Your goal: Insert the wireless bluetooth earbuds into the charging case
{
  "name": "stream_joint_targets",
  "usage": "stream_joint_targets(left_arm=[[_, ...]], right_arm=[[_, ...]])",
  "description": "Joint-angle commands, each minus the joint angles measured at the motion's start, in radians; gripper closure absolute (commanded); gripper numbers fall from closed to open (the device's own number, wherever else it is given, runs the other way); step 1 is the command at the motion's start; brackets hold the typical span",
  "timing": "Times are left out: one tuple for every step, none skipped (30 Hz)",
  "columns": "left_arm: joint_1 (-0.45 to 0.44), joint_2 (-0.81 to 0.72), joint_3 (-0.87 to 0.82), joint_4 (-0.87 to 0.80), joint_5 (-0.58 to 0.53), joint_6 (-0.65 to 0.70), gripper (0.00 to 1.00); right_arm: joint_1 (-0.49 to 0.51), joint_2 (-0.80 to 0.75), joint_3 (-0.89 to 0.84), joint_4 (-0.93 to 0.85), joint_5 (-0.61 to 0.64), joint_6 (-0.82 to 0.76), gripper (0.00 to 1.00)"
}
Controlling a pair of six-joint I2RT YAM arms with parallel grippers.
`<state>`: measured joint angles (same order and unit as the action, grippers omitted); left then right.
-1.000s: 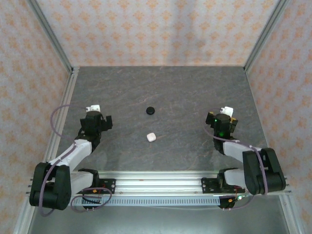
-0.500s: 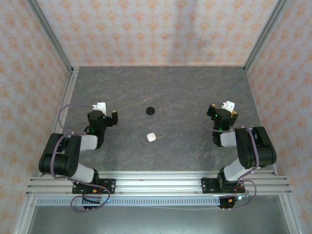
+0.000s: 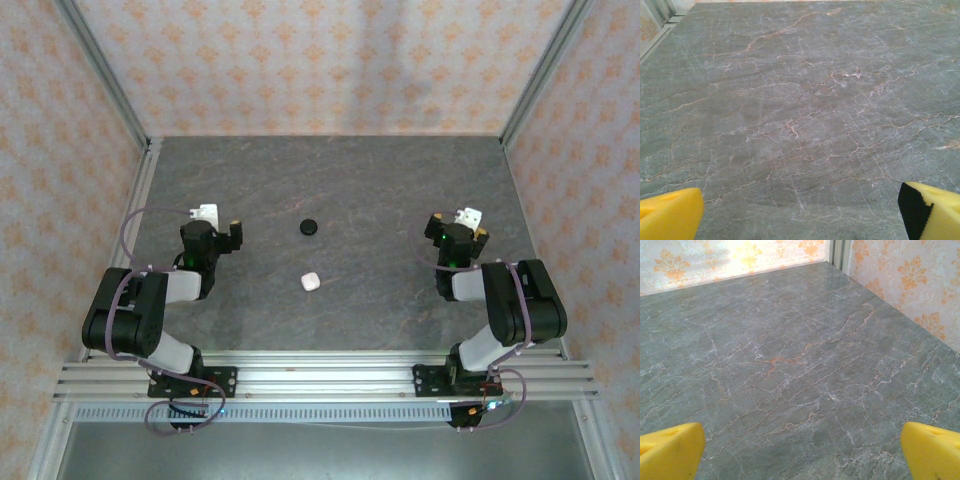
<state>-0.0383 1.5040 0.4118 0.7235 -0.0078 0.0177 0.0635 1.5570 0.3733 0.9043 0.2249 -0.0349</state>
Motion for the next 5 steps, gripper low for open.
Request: stream_joint_targets(left_arm=[[0.006,-0.007,0.018,0.012,-0.029,0.002,0.00],[0.006,-0.006,0.018,0.012,-0.028,0.001,0.00],[0.006,-0.007,0.018,0.013,-0.029,0.002,0.00],[0.006,-0.007,0.018,0.012,-0.029,0.001,0.00],[0.006,-0.007,0.018,0.012,-0.029,0.001,0.00]], right_arm=[[-0.002,-0.005,0.013,-0.012,-0.007,0.011,0.00],[-0.002,-0.006,0.012,-0.010,-0.007,0.012,0.00],[-0.002,-0.007,0.010,-0.007,-0.007,0.012,0.00],[-0.002,-0.009,0.007,-0.002,-0.007,0.011,0.00],[-0.002,-0.009,0.006,-0.001,-0.007,0.010,0.00]])
